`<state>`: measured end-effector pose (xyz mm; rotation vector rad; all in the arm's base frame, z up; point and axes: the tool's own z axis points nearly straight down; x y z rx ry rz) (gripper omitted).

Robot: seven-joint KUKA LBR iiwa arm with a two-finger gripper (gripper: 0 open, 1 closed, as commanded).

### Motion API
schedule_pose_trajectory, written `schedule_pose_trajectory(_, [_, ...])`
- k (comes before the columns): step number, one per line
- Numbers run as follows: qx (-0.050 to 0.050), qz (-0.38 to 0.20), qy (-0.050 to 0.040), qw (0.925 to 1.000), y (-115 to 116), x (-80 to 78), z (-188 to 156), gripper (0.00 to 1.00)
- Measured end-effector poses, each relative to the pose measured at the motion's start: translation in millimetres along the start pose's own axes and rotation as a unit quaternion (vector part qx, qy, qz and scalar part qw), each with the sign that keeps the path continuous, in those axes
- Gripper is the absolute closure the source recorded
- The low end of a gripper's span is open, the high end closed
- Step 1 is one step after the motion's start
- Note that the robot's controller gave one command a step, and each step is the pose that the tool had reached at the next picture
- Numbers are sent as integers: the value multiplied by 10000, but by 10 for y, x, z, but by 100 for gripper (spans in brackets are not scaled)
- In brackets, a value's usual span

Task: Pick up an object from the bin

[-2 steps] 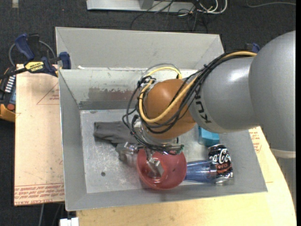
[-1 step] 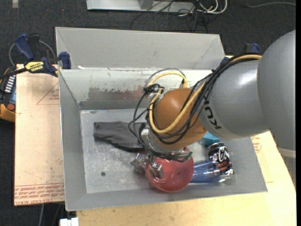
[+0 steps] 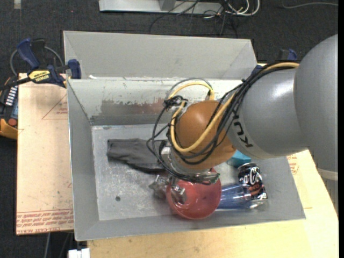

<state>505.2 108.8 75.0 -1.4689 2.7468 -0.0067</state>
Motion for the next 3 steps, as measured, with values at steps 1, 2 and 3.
schedule_pose_trajectory(1, [-1,-1,0,10000,1,1,-25,100])
schedule_pose_trajectory(2, [28,-1,-28,10000,-16,-12,-136,100])
schedule_pose_trajectory(3, [38,6,-45,10000,-26,-24,-196,100])
